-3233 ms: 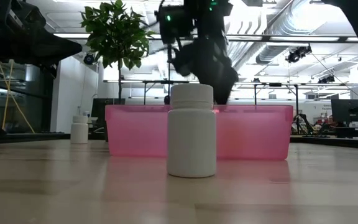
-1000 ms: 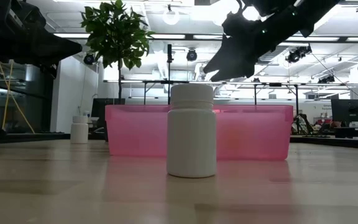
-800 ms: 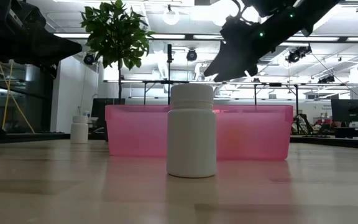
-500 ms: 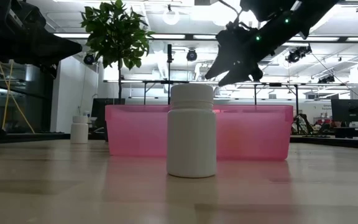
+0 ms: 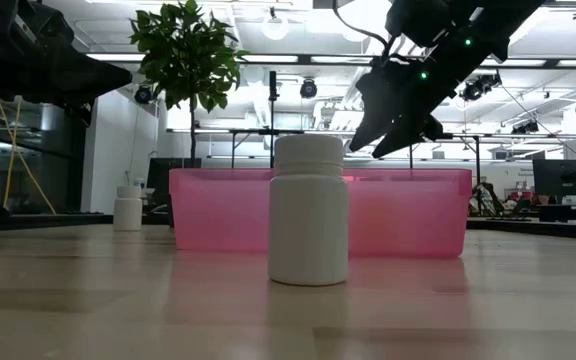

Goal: Pick and place pill bottles into a basket
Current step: Put the white medicine bottle into the bin

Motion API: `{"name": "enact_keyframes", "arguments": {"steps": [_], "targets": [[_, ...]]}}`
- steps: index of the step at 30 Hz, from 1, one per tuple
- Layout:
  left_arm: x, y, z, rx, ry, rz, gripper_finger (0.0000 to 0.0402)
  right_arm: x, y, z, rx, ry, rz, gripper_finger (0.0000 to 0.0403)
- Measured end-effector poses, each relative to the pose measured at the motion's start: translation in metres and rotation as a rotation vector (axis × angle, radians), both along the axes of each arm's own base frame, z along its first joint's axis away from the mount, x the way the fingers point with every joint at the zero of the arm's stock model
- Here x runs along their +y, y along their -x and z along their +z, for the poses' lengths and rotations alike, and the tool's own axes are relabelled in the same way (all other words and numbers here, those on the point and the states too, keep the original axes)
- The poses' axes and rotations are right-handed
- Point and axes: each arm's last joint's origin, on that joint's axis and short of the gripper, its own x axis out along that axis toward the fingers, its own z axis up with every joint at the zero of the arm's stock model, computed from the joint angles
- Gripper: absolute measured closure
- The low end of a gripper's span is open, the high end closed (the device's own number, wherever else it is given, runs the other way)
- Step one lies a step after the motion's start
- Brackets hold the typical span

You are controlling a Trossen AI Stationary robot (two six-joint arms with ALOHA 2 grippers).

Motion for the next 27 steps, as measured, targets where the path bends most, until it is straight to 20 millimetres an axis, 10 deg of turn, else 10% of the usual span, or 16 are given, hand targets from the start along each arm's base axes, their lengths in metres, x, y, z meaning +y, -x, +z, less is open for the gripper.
{"name": "enact_keyframes", "arguments": {"steps": [27], "targets": [[0.000,0.000,0.000,0.000,0.000,0.000,0.0344,-0.039,-0.026,-0.044,0.014,0.013,-0.017,0.0096]]}}
